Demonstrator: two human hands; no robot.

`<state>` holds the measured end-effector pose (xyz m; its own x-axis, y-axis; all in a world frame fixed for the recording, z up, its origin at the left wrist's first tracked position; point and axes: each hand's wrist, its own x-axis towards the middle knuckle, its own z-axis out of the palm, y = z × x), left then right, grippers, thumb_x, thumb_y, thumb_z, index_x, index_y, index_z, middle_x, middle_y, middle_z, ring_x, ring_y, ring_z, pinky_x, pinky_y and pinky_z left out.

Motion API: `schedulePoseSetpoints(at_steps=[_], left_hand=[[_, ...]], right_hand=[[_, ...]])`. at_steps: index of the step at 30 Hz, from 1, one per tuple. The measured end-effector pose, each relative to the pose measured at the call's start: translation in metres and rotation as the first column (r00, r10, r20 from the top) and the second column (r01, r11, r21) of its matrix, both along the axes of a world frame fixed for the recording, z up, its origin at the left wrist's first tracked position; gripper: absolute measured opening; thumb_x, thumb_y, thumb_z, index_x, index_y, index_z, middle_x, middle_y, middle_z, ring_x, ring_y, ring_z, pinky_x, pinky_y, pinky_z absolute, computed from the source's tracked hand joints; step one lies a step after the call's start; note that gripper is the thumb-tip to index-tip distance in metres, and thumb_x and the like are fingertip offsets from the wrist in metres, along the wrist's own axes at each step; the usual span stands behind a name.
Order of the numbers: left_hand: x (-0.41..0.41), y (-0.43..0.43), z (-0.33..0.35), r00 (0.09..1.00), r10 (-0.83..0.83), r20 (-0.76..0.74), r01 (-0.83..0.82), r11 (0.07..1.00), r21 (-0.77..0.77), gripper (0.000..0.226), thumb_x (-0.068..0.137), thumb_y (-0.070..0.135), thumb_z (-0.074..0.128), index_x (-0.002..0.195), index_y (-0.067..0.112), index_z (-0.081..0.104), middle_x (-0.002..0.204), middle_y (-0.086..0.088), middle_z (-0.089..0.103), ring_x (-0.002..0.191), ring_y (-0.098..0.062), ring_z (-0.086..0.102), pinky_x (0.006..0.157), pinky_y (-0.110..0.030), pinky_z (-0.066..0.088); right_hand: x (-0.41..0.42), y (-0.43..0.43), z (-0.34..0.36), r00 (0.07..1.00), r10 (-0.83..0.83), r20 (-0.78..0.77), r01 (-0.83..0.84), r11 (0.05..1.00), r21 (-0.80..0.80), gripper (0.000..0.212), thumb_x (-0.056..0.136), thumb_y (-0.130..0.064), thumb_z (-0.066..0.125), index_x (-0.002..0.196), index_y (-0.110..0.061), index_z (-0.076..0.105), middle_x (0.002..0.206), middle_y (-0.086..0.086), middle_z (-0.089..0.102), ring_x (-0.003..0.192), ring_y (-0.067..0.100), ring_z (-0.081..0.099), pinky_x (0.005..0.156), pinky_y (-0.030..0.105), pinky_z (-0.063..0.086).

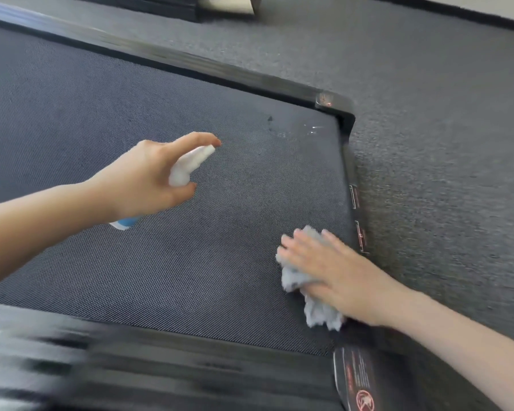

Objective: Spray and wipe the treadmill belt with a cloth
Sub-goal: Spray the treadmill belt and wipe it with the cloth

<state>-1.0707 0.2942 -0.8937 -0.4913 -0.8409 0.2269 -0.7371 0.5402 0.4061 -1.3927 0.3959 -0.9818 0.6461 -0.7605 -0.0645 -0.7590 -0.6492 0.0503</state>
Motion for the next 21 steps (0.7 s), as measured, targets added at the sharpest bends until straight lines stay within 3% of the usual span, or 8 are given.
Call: schedulePoseSetpoints(at_steps=[3,5,9,12,14,18,21], left_hand=[[-0.003,0.005,0.000,1.000,0.001,0.009,-0.001,1.000,0.006,0.061,0.078,0.012,0.067,0.129,0.037,0.045,0.065,-0.001,0.060,0.055,-0.011,0.055,0.057,-0.027,0.040],[-0.005,0.009,0.002,1.000,0.004,0.011,-0.004,1.000,0.000,0.062,0.077,0.012,0.067,0.127,0.039,0.044,0.065,0.002,0.060,0.054,-0.009,0.054,0.057,-0.027,0.041],[-0.007,0.016,0.006,1.000,0.020,0.020,-0.020,1.000,-0.009,0.062,0.078,0.013,0.067,0.126,0.043,0.042,0.067,0.001,0.062,0.056,-0.013,0.056,0.060,-0.031,0.047],[-0.009,0.023,0.012,0.998,0.064,0.025,-0.065,0.997,0.031,0.061,0.079,0.014,0.065,0.126,0.045,0.041,0.066,0.000,0.062,0.055,-0.015,0.056,0.058,-0.031,0.048],[-0.009,0.028,0.017,0.995,0.096,0.031,-0.098,0.994,0.047,0.061,0.079,0.014,0.064,0.126,0.045,0.042,0.064,-0.001,0.061,0.052,-0.015,0.055,0.055,-0.031,0.048],[-0.015,0.030,0.040,0.986,0.147,0.073,-0.152,0.986,0.069,0.062,0.079,0.015,0.065,0.126,0.047,0.041,0.062,-0.003,0.057,0.052,-0.017,0.054,0.056,-0.035,0.049],[-0.015,0.031,0.060,0.984,0.173,0.051,-0.176,0.982,0.071,0.063,0.079,0.014,0.065,0.127,0.047,0.040,0.062,-0.001,0.056,0.052,-0.015,0.053,0.054,-0.033,0.047]], right_hand=[[-0.010,-0.045,0.003,0.958,-0.275,0.086,0.265,0.958,0.112,0.059,0.092,-0.051,0.007,0.149,-0.034,0.000,0.157,-0.018,-0.006,0.143,0.002,-0.015,0.118,0.041,-0.001],[-0.015,-0.085,0.005,0.908,-0.403,0.113,0.389,0.913,0.122,0.074,0.084,-0.052,-0.008,0.151,-0.024,0.006,0.159,-0.009,-0.007,0.145,0.009,-0.014,0.118,0.047,-0.003],[-0.010,-0.130,0.003,0.788,-0.604,0.123,0.588,0.796,0.144,0.055,0.101,-0.042,0.010,0.152,-0.024,0.008,0.160,-0.004,0.000,0.147,0.015,-0.005,0.118,0.042,-0.001],[0.008,-0.095,0.001,0.910,-0.365,0.197,0.359,0.931,0.067,0.059,0.097,-0.039,0.014,0.150,-0.016,0.020,0.159,0.008,0.015,0.146,0.027,0.008,0.117,0.042,0.005],[0.027,-0.048,0.004,0.956,-0.164,0.243,0.144,0.985,0.100,0.060,0.094,-0.044,0.016,0.150,-0.020,0.020,0.158,0.001,0.015,0.147,0.020,0.004,0.117,0.034,-0.003],[0.060,0.014,0.005,0.959,0.162,0.234,-0.194,0.974,0.119,0.054,0.098,-0.041,0.029,0.149,-0.026,0.022,0.158,-0.005,0.017,0.147,0.014,0.001,0.118,0.034,-0.005],[0.080,0.019,0.008,0.934,0.263,0.241,-0.291,0.953,0.090,0.051,0.098,-0.038,0.036,0.147,-0.024,0.030,0.156,-0.001,0.025,0.147,0.020,0.011,0.119,0.040,0.005]])
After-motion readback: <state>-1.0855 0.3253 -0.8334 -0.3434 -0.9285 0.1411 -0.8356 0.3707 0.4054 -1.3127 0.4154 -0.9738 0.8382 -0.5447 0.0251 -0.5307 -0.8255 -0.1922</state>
